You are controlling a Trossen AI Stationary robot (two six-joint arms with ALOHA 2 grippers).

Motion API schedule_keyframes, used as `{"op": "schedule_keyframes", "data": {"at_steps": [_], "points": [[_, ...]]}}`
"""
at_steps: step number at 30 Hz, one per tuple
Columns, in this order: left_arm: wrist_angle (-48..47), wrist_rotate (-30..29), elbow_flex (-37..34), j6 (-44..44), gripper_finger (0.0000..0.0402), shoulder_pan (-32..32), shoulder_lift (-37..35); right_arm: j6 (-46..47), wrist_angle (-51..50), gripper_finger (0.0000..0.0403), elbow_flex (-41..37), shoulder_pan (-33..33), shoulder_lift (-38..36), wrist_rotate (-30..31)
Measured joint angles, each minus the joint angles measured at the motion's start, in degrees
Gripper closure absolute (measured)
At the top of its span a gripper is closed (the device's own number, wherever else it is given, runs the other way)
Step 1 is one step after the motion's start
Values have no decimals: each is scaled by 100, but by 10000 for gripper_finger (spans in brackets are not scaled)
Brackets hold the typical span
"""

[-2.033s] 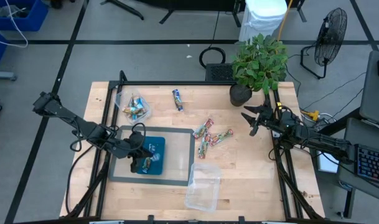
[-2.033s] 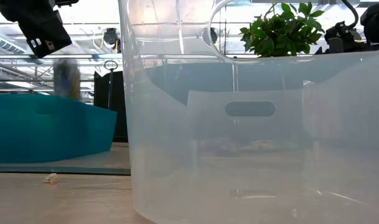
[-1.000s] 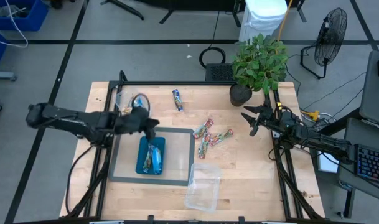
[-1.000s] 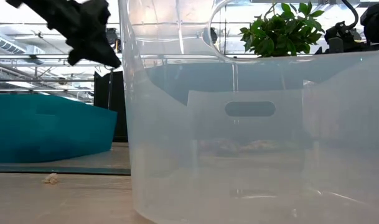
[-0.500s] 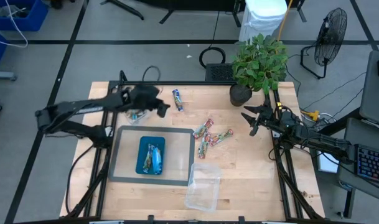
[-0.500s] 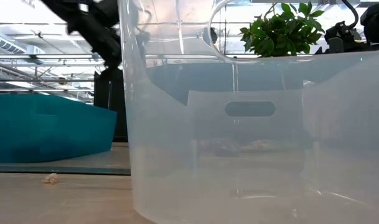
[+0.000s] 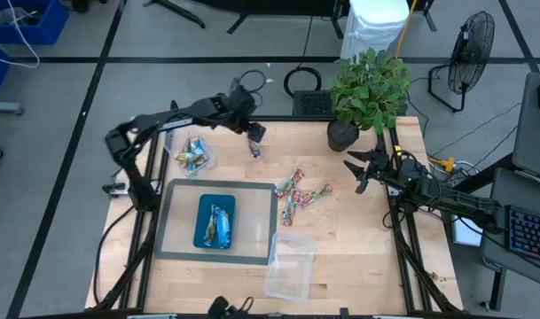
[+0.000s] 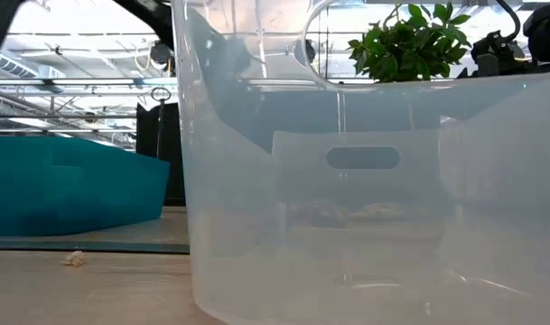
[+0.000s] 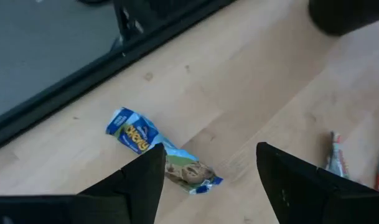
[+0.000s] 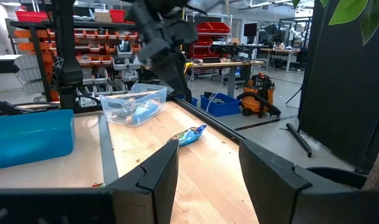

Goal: Pick and place Granola Bars by type
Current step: Put the blue granola bar into the blue bin

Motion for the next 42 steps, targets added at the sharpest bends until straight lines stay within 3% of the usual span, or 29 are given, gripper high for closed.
{"op": "schedule_keyframes", "data": {"at_steps": [7, 11, 30, 35, 42], "points": [[-1450, -105, 1346, -300, 147, 1, 1284, 0, 0, 243, -1, 0, 0, 0], [-1937, -91, 1741, -564, 147, 1, 1846, 0, 0, 243, -2, 0, 0, 0], [-2201, -120, 1804, -1065, 153, 12, 2445, 0, -1, 243, -2, 0, 0, 0], [-2191, -13, 1803, -990, 204, 7, 2474, 0, -2, 243, -1, 0, 0, 0], [-2177, 261, 1804, -575, 326, -24, 2440, 0, -2, 243, 0, 0, 0, 0]]}}
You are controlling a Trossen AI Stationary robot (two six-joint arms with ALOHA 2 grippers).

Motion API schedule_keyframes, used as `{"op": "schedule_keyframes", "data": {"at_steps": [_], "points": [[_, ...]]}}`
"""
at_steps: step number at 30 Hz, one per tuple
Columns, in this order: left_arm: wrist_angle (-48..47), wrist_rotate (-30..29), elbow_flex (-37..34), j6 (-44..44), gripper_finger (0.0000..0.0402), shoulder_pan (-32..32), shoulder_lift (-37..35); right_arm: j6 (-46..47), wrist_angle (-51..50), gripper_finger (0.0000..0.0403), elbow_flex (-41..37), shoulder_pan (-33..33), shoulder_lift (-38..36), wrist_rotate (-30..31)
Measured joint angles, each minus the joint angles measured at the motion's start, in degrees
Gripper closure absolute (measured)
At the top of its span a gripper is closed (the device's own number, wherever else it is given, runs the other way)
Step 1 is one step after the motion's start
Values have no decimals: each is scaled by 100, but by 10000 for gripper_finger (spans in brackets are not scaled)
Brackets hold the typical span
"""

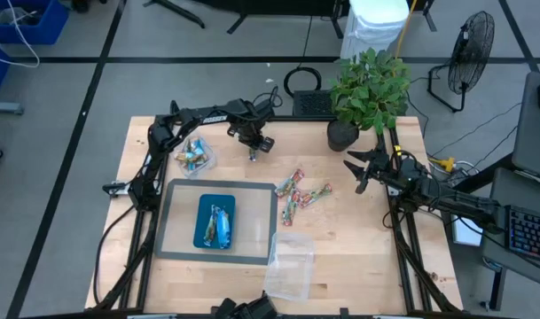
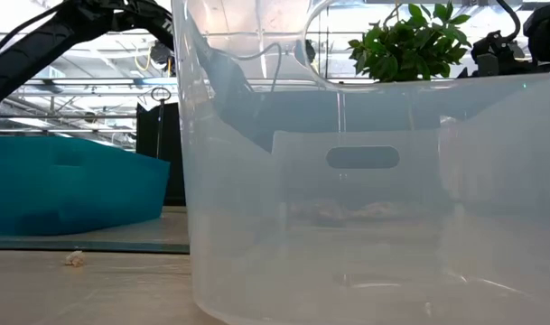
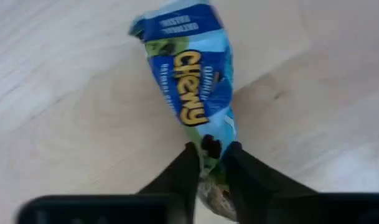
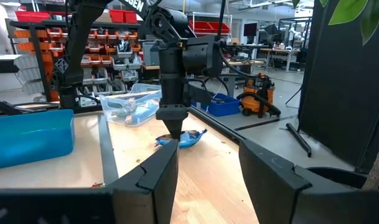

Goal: Pick and place Granola Bars by type
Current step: Put the blue granola bar into the blue bin

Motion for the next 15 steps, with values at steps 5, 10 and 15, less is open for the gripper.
{"op": "schedule_keyframes", "data": {"at_steps": [5, 10, 15], "points": [[-17, 2, 0, 402, 391, -80, -46, 0, 0, 243, -1, 2, 0, 0], [-19, -68, -1, 807, 386, -221, -135, 0, 0, 243, 0, 2, 0, 0], [-40, -607, -2, 1168, 393, -426, -417, 0, 0, 243, -2, 1, 0, 0]]}}
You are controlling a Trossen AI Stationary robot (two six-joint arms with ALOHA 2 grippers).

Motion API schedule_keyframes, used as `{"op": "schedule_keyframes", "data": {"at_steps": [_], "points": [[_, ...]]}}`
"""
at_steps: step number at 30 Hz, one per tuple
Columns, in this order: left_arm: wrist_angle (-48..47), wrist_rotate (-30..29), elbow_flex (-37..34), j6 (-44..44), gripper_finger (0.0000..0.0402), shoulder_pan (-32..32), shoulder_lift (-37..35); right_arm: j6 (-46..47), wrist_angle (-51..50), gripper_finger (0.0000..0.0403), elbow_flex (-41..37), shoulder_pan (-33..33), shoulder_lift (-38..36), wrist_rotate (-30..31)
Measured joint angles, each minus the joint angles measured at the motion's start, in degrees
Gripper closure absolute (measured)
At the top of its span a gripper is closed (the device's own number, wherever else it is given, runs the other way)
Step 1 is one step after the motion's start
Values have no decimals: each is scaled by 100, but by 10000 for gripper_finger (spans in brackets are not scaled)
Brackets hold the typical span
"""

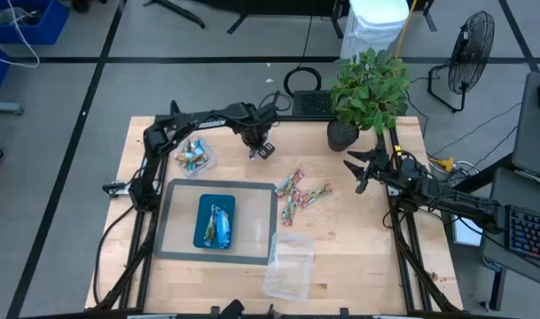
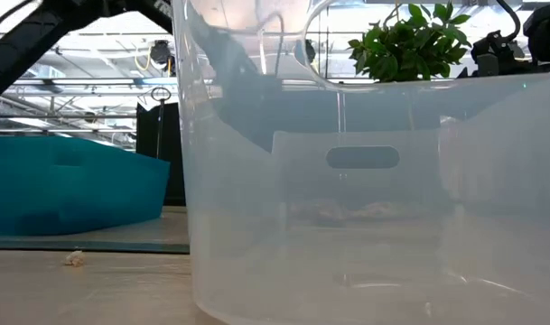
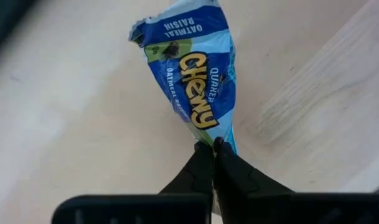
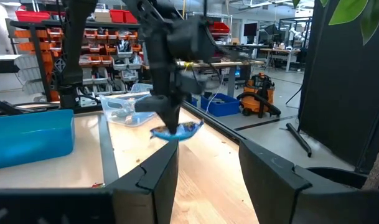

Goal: Pick and place Granola Bars by type
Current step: Put the blue granola bar into the blue bin

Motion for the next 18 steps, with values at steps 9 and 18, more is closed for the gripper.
{"op": "schedule_keyframes", "data": {"at_steps": [9, 18], "points": [[85, -1311, -3, 369, 397, -764, -985, 0, 0, 243, 2, 0, -1, 0], [1735, -1849, -1336, 1143, 398, -2275, -2419, 0, 0, 243, 1, 0, -2, -1]]}}
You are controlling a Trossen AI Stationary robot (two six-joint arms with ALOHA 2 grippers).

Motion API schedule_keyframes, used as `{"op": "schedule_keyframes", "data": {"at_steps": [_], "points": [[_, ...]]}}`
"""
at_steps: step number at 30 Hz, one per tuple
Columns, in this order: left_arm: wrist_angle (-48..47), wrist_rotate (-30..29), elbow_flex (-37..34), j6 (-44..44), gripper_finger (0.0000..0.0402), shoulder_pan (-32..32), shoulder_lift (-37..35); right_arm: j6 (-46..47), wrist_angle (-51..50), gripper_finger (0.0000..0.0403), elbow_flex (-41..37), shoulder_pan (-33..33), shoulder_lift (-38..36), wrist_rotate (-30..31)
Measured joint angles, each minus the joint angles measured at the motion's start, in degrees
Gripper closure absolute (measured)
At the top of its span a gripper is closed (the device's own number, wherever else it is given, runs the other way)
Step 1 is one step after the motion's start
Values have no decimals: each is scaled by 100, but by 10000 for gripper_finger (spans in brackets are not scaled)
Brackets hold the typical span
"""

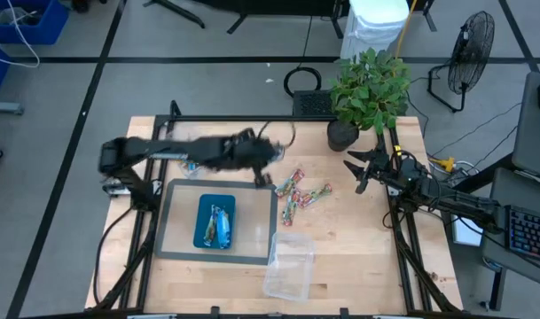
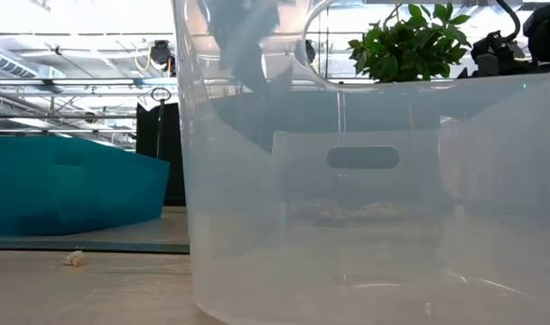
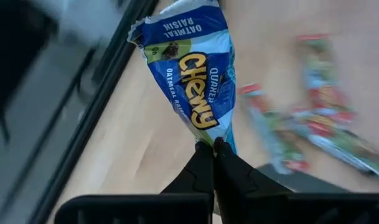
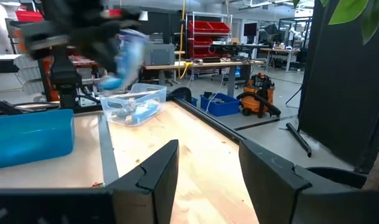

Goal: Pick and place Granola Bars by type
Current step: Put the blue granola bar into the blue bin

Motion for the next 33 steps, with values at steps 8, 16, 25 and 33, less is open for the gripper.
{"op": "schedule_keyframes", "data": {"at_steps": [8, 16, 25, 33], "points": [[2206, -923, -2644, -27, 399, -1206, -1617, 0, 0, 243, 1, 0, 0, 1], [4004, -1066, -4563, -393, 400, -2012, -3105, 0, -2, 243, 0, 0, 0, 1], [4761, -1097, -6033, -7, 398, -2131, -5048, 0, -2, 243, 1, 0, 1, 1], [4461, -1007, -6610, 341, 398, -2021, -6936, 0, -2, 243, 2, 0, 0, 1]]}}
